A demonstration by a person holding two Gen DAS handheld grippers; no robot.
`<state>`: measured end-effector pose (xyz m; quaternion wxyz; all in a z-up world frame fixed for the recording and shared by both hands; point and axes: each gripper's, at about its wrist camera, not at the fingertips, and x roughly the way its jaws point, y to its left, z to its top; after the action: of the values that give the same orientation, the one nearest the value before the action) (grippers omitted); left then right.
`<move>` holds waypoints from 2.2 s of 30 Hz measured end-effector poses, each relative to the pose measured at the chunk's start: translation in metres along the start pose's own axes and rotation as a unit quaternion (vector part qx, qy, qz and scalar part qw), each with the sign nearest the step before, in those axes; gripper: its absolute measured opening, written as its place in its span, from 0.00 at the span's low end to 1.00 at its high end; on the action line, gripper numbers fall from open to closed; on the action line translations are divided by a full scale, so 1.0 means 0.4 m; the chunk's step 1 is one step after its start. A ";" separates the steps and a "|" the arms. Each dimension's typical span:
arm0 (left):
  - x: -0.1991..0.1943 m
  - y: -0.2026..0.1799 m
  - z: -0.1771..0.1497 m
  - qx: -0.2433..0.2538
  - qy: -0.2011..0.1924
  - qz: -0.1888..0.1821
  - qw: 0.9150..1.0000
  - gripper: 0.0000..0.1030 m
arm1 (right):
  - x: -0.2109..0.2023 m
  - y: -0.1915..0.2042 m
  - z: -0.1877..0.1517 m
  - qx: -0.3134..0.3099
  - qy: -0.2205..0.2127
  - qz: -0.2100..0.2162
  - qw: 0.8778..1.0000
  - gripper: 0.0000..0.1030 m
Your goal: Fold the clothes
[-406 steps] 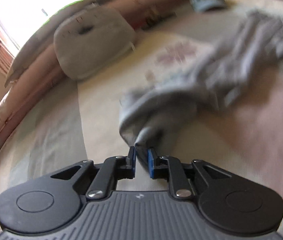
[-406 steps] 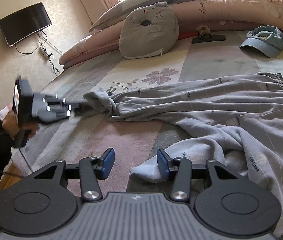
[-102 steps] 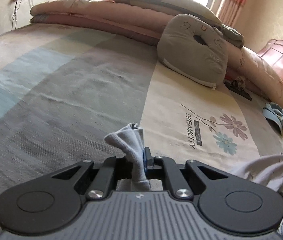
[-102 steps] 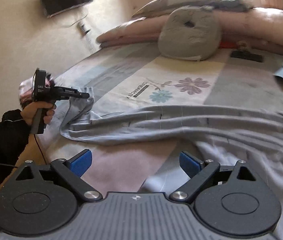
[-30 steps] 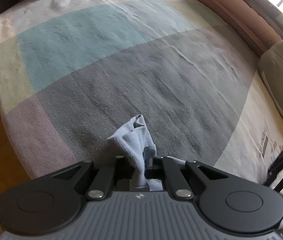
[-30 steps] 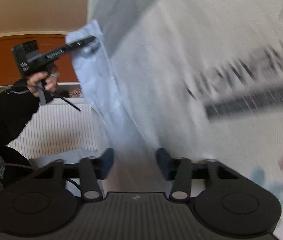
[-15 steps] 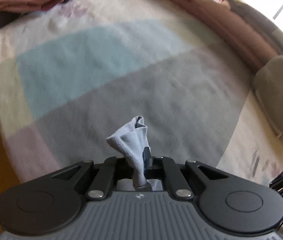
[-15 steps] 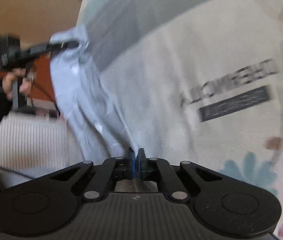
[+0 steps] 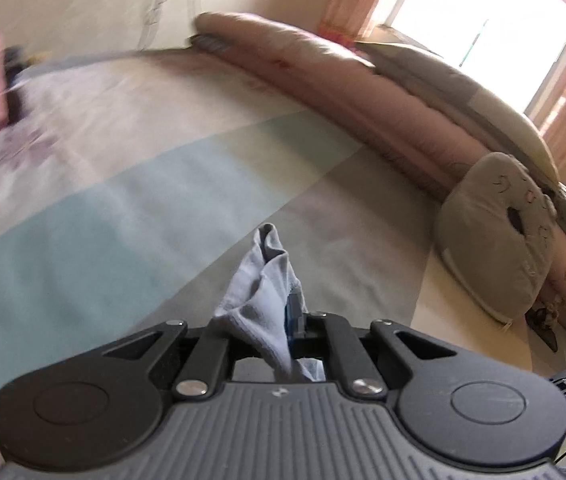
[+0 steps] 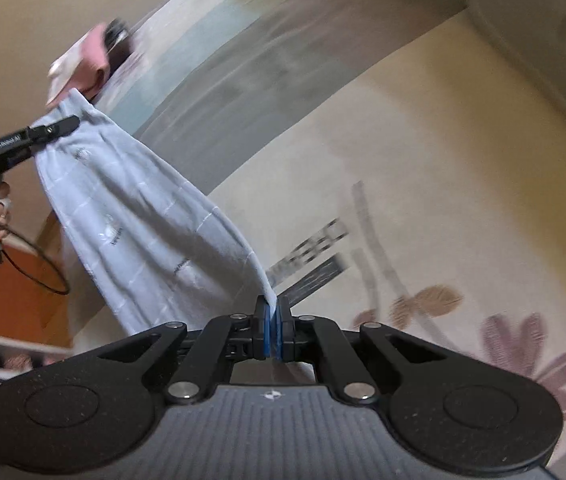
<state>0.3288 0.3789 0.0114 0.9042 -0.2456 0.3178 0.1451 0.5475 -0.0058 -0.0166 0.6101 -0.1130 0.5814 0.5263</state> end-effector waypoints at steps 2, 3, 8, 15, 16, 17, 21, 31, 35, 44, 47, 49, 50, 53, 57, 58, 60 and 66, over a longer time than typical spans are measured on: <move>0.043 -0.025 0.030 0.021 -0.005 -0.016 1.000 0.05 | -0.011 -0.010 -0.002 0.005 -0.013 -0.024 1.000 0.04; 0.065 -0.036 0.043 0.029 -0.007 -0.024 0.999 0.05 | -0.020 -0.018 0.001 0.007 -0.019 -0.036 0.999 0.04; 0.170 -0.085 0.090 0.064 -0.009 -0.049 0.997 0.05 | -0.029 -0.042 0.013 0.029 -0.042 -0.074 0.996 0.04; 0.272 -0.115 0.125 0.089 0.002 -0.070 0.994 0.05 | -0.043 -0.096 0.007 0.061 -0.072 -0.108 0.990 0.04; 0.287 -0.119 0.130 0.092 0.004 -0.073 0.993 0.05 | -0.047 -0.103 0.007 0.064 -0.075 -0.113 0.989 0.04; 0.300 -0.123 0.134 0.094 0.005 -0.076 0.993 0.05 | -0.050 -0.108 0.007 0.066 -0.079 -0.120 0.987 0.04; 0.360 -0.146 0.152 0.107 0.008 -0.091 0.990 0.05 | -0.064 -0.129 0.007 0.076 -0.091 -0.147 0.982 0.04; 0.538 -0.225 0.183 0.142 0.023 -0.128 0.981 0.05 | -0.093 -0.187 0.016 0.091 -0.112 -0.218 0.965 0.04; 0.600 -0.248 0.189 0.149 0.032 -0.134 0.979 0.05 | -0.092 -0.214 0.014 0.096 -0.116 -0.238 0.960 0.04; 0.648 -0.241 0.219 0.157 0.032 -0.111 0.981 0.17 | -0.052 -0.227 -0.003 0.106 -0.129 -0.250 0.954 0.08; 0.633 -0.232 0.242 0.161 0.014 -0.081 0.984 0.22 | -0.069 -0.225 -0.007 0.120 -0.153 -0.236 0.952 0.16; 0.619 -0.231 0.250 0.167 0.012 -0.072 0.983 0.24 | -0.080 -0.217 -0.006 0.123 -0.167 -0.229 0.951 0.21; 0.610 -0.242 0.243 0.180 0.013 -0.064 0.982 0.25 | -0.087 -0.212 -0.007 0.125 -0.174 -0.225 0.951 0.24; 0.579 -0.286 0.208 0.229 0.019 -0.037 0.973 0.28 | -0.100 -0.193 -0.013 0.131 -0.192 -0.206 0.951 0.28; 0.527 -0.381 0.100 0.305 0.041 -0.037 0.951 0.45 | -0.100 -0.131 -0.078 0.136 -0.196 -0.177 0.955 0.38; 0.512 -0.409 0.066 0.324 0.048 -0.041 0.944 0.48 | -0.096 -0.113 -0.101 0.140 -0.194 -0.167 0.957 0.40; 0.480 -0.461 -0.004 0.354 0.064 -0.056 0.931 0.51 | -0.082 -0.072 -0.156 0.142 -0.184 -0.149 0.961 0.43; 0.377 -0.613 -0.187 0.402 0.095 -0.106 0.905 0.61 | -0.044 0.014 -0.308 0.167 -0.155 -0.111 0.967 0.45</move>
<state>0.5079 0.1496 -0.0505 0.9020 0.0935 0.4054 -0.1153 0.4745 -0.1050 -0.0362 0.7578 0.0096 0.5431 0.3616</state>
